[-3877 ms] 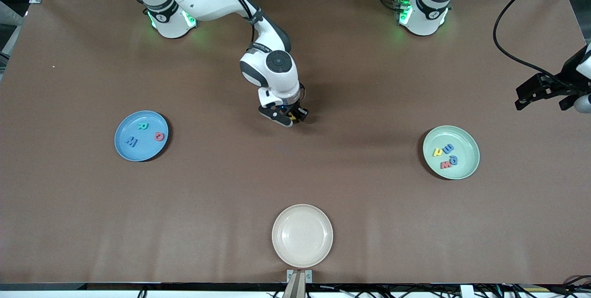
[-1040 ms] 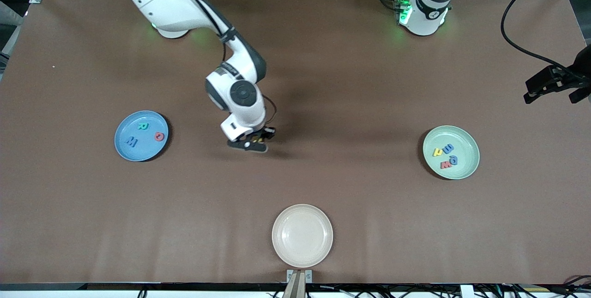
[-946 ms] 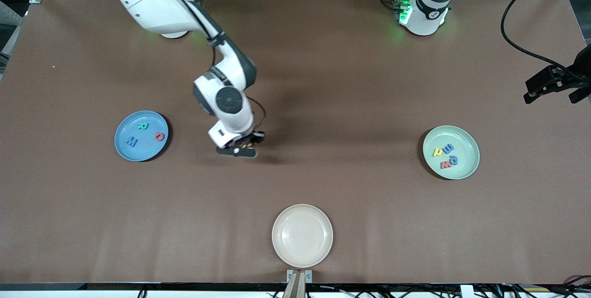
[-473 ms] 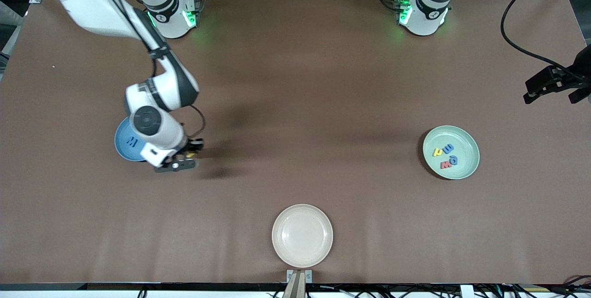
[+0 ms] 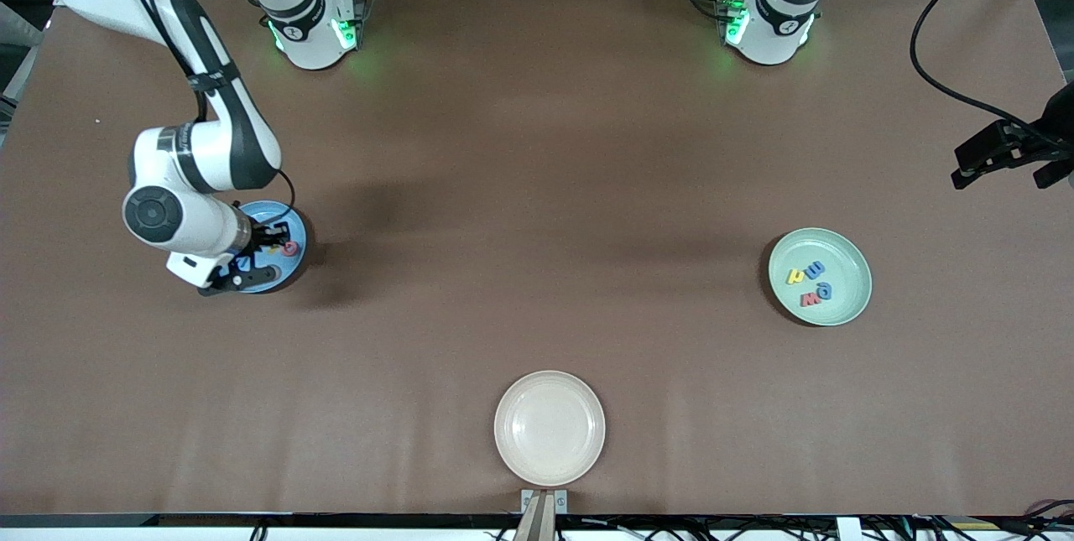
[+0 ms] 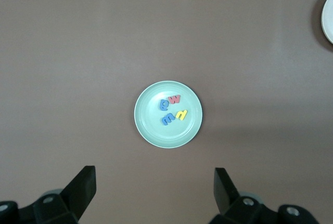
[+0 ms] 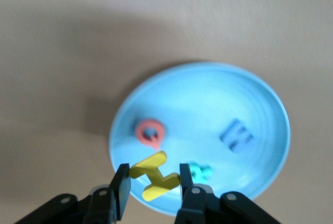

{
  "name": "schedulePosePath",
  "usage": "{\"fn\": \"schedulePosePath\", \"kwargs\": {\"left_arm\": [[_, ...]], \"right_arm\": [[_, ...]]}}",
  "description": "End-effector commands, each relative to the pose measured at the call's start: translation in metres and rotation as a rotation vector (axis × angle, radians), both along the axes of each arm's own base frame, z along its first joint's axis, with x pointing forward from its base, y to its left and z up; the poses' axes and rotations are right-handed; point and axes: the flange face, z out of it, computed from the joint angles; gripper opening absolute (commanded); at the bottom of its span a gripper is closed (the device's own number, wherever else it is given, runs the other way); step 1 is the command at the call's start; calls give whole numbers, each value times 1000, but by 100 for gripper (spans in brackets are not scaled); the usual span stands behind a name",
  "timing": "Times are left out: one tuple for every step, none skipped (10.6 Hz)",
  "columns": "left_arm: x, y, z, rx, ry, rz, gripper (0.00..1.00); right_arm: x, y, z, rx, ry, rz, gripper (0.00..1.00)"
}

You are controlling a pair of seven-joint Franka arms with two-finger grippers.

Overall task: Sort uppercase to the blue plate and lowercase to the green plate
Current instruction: 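Carry the yellow H toward the blue plate with the right gripper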

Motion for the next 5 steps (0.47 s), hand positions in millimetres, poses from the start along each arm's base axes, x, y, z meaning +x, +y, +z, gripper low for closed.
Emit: {"fn": "schedulePosePath", "kwargs": {"left_arm": [[-1, 1, 8, -19, 2, 3, 100], [-2, 4, 7, -19, 12, 7, 100], [-2, 5, 7, -18, 13, 9, 100], [-1, 5, 6, -18, 14, 9, 100], [-1, 5, 6, -18, 14, 9, 100]], "right_arm": [[-24, -27, -5, 32, -50, 33, 36], [-22, -31, -10, 37, -92, 41, 35], [-20, -34, -11, 38, -105, 39, 36], [-19, -41, -19, 40, -125, 26, 37], [-22, -41, -27, 60, -141, 0, 37]]}}
